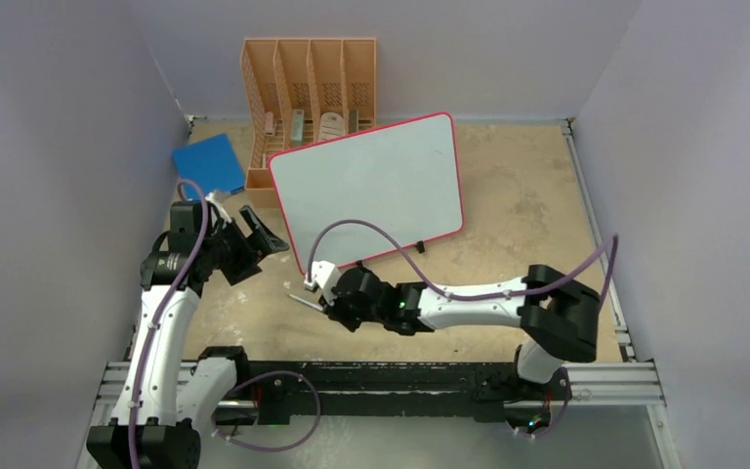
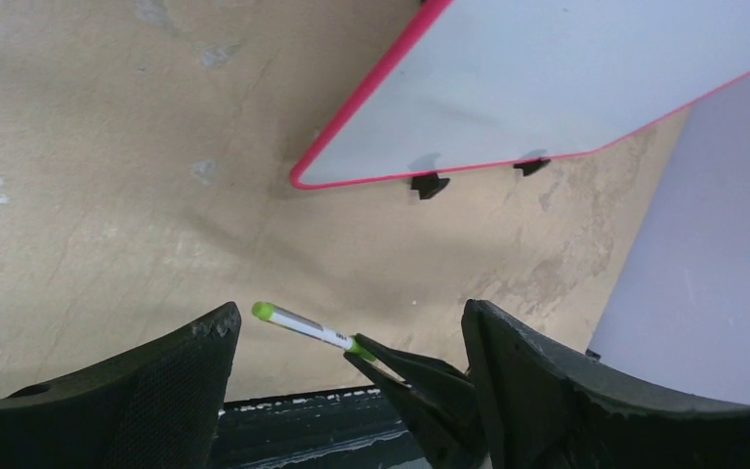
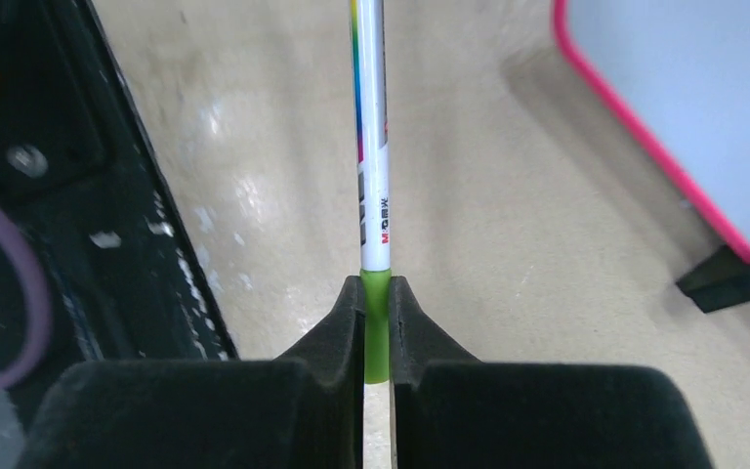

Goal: Write a sentence on the whiteboard
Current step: Pick up the whiteboard marker from the corner of the board.

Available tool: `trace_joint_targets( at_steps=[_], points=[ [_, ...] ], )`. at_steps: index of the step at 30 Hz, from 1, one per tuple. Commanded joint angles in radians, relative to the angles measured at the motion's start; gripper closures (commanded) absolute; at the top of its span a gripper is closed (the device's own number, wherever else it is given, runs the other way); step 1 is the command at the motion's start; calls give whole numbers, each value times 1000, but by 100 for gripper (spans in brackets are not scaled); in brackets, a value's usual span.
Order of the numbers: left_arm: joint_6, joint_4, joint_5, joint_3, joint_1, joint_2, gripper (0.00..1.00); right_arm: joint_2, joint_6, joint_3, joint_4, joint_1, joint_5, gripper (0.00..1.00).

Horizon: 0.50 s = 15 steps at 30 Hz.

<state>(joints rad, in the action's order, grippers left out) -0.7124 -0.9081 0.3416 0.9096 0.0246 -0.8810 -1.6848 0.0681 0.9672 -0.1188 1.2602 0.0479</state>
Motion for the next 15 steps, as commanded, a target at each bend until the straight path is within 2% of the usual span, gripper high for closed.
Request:
trace_joint_targets(
  at_steps=[1, 8, 15],
  points=[
    [12, 89, 119, -24, -3, 51, 19, 128, 120, -55, -195, -1, 126, 100],
    [-21, 194, 252, -79, -2, 117, 19, 244, 276, -131, -365, -10, 308, 100],
    [-63, 372, 420, -180, -3, 193, 23, 316, 373, -207, -570, -10, 368, 100]
  ],
)
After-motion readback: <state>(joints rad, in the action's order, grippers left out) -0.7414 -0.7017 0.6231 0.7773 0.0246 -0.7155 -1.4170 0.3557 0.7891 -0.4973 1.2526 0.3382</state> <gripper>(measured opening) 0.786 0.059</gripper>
